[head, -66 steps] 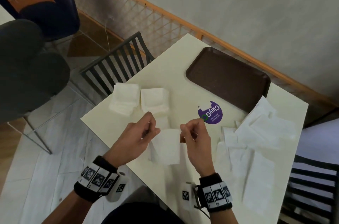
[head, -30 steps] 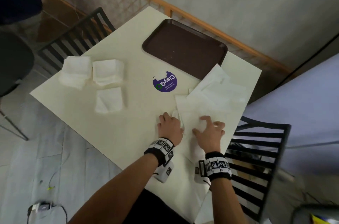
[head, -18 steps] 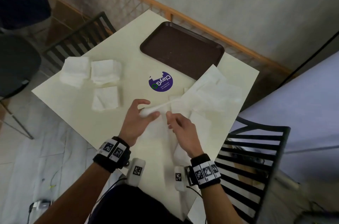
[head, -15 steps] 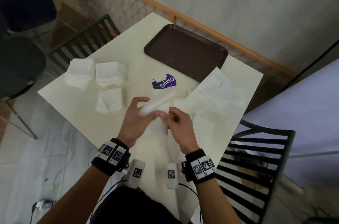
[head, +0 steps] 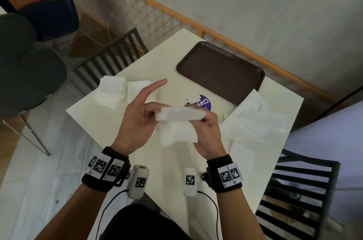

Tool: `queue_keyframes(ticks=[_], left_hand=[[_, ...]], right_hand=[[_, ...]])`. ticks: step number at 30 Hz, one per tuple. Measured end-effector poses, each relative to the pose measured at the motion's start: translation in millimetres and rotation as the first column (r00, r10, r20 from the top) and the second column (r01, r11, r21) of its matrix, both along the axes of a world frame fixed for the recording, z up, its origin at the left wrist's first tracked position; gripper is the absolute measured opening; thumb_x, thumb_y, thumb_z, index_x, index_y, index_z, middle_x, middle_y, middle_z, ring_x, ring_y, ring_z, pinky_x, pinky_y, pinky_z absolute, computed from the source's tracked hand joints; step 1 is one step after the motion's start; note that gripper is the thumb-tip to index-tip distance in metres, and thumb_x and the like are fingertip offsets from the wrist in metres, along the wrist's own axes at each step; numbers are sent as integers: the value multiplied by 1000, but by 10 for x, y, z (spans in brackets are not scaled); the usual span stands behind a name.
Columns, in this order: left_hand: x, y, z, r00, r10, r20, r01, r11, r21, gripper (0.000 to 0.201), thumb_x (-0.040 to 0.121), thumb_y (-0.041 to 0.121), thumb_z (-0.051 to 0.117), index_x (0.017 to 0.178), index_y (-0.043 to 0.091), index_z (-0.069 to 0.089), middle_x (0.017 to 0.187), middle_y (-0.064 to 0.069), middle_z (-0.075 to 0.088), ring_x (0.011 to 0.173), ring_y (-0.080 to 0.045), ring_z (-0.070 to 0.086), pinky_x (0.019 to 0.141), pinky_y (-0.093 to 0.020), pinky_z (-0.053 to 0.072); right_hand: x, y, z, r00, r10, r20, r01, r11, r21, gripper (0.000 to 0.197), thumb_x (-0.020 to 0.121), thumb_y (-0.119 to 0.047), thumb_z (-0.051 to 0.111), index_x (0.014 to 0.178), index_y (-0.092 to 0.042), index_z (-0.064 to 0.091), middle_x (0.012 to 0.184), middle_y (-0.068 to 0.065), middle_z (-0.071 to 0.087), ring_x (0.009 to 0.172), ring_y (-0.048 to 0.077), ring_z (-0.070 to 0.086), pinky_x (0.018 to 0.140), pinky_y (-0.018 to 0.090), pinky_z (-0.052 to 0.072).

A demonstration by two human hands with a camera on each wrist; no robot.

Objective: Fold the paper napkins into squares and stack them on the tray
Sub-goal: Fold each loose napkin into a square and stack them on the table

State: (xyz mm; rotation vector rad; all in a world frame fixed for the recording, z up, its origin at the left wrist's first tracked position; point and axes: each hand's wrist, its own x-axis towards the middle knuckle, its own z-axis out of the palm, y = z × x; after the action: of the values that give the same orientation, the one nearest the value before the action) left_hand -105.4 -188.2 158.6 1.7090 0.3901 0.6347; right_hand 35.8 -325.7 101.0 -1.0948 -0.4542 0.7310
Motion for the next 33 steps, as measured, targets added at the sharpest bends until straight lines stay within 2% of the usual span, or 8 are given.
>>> queue_keyframes(ticks=[3, 7, 12, 16, 19, 24, 30, 33], left_hand=[[-65, 262, 59, 996, -63, 61, 66, 997, -35, 75, 94, -9, 74, 155, 26, 47, 126, -2, 79, 110, -31, 77, 98, -47, 61], [-141, 572, 43, 998, -25, 53, 25, 1000, 0, 33, 100, -12, 65, 119, 12, 75, 103, -6, 82, 96, -37, 76, 87, -44, 62], [-229, 860, -14, 995, -53, 83, 54, 998, -19, 24, 104, -11, 57, 103, 2, 76, 99, -13, 77, 89, -36, 71, 79, -35, 58], [-340, 992, -112, 997, -67, 31, 70, 994, -80, 31, 103, -2, 42, 96, 4, 72, 90, -4, 68, 80, -27, 60, 76, -30, 48], [-468, 1062, -229, 993, -112, -23, 110, 989, -95, 31, 100, 5, 39, 93, 1, 69, 89, -12, 64, 83, -37, 55, 78, -37, 42], [-631, 1073, -386, 981, -163, -107, 169, 984, 54, 24, 103, 24, 57, 86, 13, 69, 81, -1, 66, 77, -24, 59, 75, -22, 45], [-711, 1119, -613, 984, 74, -160, -73, 997, 13, 33, 96, 28, 82, 76, 12, 62, 65, -2, 55, 62, -16, 51, 66, -22, 43], [-625, 1234, -814, 954, 106, -279, -95, 994, 54, 28, 90, 32, 88, 88, 20, 63, 74, -12, 60, 67, -32, 54, 64, -34, 47]], right_hand=[[-6, 209, 123, 998, 60, 27, -62, 996, 66, 28, 87, 11, 62, 85, -11, 79, 109, 18, 66, 96, 33, 62, 78, 38, 49], [-52, 467, 256, 996, 72, 52, -76, 995, 71, 34, 90, 9, 57, 82, -16, 80, 90, 10, 68, 78, 27, 62, 65, 30, 47], [-140, 675, 264, 999, 48, 20, -49, 998, 29, 40, 100, 9, 53, 82, -15, 79, 77, 8, 62, 67, 25, 56, 59, 26, 43], [-203, 765, 272, 997, 10, -73, -13, 999, -43, 28, 90, -9, 49, 82, -5, 76, 87, 22, 56, 81, 39, 47, 67, 36, 33], [-296, 751, 299, 999, 36, 26, -32, 992, -123, 22, 102, -18, 55, 96, -5, 72, 102, 22, 74, 96, 38, 68, 79, 36, 51], [-615, 929, 139, 906, 159, 392, -35, 951, -306, 12, 101, -14, 80, 105, -15, 69, 93, 0, 77, 87, 16, 72, 86, 26, 53], [-640, 990, -150, 978, -123, 166, 168, 941, -293, 14, 100, -7, 79, 108, -12, 68, 98, 3, 76, 87, 17, 70, 83, 40, 60], [-693, 1035, -280, 981, 9, 192, 66, 922, -381, 32, 98, -24, 84, 120, -23, 61, 97, 3, 73, 87, 17, 68, 77, 30, 57]])
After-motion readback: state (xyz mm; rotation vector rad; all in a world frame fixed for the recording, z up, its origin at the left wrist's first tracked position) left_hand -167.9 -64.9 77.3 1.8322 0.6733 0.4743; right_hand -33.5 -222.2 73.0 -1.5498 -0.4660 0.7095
